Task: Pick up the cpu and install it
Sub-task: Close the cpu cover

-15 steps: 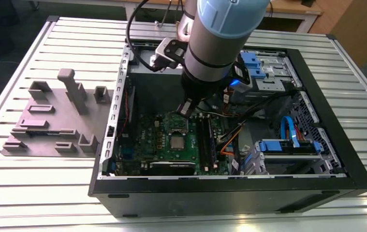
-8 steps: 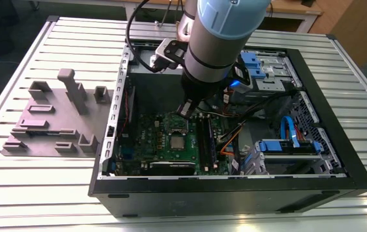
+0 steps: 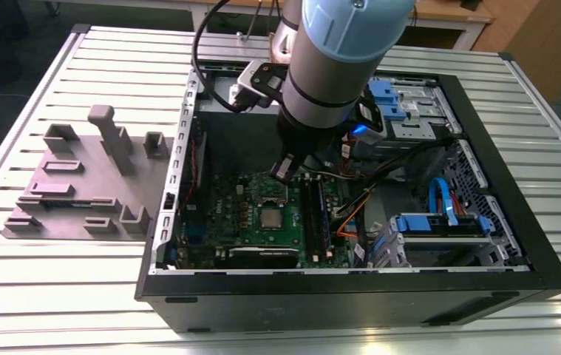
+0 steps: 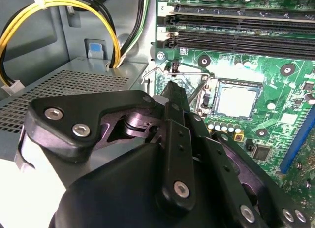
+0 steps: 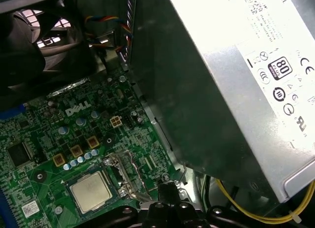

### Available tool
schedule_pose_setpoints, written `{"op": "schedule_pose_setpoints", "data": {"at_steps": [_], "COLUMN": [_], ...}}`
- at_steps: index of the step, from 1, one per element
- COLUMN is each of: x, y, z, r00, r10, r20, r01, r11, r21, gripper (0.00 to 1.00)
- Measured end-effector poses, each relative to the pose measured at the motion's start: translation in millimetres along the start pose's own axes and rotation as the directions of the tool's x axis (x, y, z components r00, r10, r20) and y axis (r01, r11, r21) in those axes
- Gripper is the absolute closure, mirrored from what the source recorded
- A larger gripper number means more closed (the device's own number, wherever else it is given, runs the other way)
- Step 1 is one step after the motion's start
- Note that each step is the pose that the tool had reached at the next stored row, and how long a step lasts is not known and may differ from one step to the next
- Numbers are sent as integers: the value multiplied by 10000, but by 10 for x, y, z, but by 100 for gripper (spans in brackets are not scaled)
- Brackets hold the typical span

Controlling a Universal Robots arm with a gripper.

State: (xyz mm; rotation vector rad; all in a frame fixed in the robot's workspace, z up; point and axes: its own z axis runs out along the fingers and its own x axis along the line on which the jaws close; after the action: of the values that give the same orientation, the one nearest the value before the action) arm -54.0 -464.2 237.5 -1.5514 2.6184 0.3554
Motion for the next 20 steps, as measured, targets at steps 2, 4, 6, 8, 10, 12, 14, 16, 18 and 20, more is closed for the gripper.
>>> {"op": "schedule_pose_setpoints", "data": {"at_steps": [2, 4, 6, 8, 10, 12, 14, 16, 18, 20], "x": [2, 2, 1, 0, -4, -6, -6, 7, 27, 41], "y": [-1, -1, 0, 1, 4, 6, 6, -2, -12, -19], "z": [-1, -1, -9, -17, -32, -44, -46, -52, -57, -61], "r00": [10000, 10000, 10000, 10000, 10000, 10000, 10000, 10000, 10000, 10000], "r10": [0, 0, 0, 0, 0, -1, -1, -3, -1, -1], "r20": [0, 4, 1, 1, 1, 2, 6, 8, 11, 10], "r01": [0, 0, 0, 0, 0, 1, 1, 3, 1, 1], "r11": [10000, 10000, 10000, 10000, 10000, 10000, 10000, 10000, 10000, 10000], "r21": [0, -1, -1, -1, -1, -2, -2, -5, -7, -6], "gripper": [89, 89, 89, 89, 89, 89, 89, 89, 89, 89]}}
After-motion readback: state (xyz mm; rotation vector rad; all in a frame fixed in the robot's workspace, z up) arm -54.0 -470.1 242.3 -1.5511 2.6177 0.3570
